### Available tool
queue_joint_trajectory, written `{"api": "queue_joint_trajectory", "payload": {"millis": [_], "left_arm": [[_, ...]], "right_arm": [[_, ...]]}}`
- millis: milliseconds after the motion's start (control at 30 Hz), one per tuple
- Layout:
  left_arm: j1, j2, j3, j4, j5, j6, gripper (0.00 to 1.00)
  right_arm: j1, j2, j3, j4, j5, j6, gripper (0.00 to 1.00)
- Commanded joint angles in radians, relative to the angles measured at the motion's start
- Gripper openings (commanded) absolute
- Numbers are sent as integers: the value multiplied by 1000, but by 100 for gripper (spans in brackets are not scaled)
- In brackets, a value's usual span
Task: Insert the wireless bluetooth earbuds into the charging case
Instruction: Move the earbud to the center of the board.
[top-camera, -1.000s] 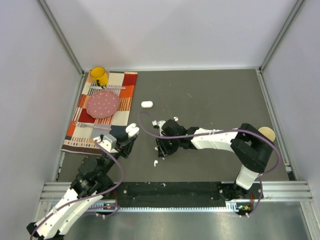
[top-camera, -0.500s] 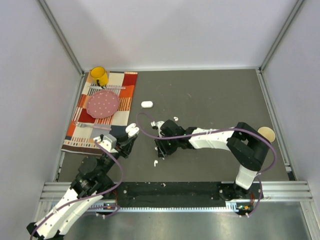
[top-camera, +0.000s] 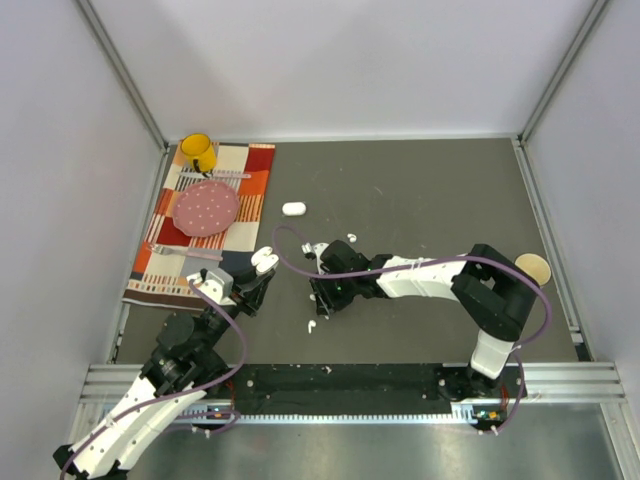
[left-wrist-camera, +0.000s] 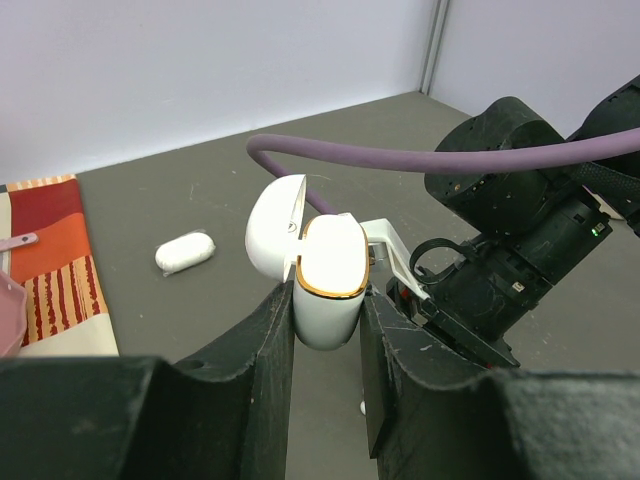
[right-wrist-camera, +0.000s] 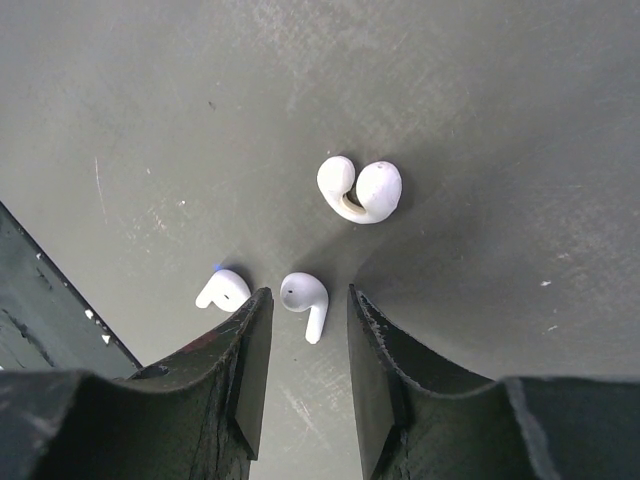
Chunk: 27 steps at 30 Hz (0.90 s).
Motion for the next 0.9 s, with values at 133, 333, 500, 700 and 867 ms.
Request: {"api": "queue_joint_trajectory", "payload": {"millis": [133, 333, 500, 700, 867], "left_arm": [[3, -168, 34, 32, -10, -13, 0], [3, -168, 35, 31, -13, -14, 0], [3, -168, 40, 31, -13, -16, 0], [3, -168, 35, 31, -16, -16, 0], [3, -168, 32, 31, -16, -17, 0]], "right_arm": [[28, 25, 39, 14, 19, 0, 35], [32, 33, 39, 20, 23, 21, 34], [32, 31, 31, 24, 32, 27, 31], [32, 22, 19, 14, 55, 23, 27], [32, 11, 7, 9, 100, 42, 25]]}}
